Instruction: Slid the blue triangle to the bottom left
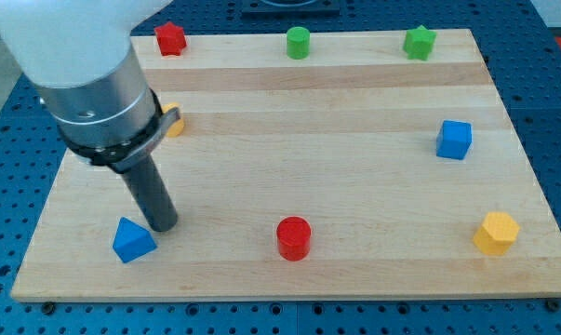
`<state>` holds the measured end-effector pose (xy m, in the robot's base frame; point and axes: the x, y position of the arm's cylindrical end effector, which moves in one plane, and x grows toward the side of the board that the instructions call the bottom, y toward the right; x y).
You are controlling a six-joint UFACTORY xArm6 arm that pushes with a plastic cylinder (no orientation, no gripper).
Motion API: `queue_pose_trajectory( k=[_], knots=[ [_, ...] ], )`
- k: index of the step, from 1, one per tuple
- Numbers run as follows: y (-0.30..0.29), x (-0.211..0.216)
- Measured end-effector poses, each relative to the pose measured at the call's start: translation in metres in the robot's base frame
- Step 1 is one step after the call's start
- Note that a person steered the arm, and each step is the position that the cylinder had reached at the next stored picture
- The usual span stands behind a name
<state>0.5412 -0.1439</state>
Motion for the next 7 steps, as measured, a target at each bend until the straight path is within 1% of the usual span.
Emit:
queue_pose_trajectory(
  k=[1, 2, 5, 7],
  knots=[
    [0.018, 0.010],
    [0.022, 0.028],
    [-0.025, 0.028],
    [0.016, -0.083]
  ],
)
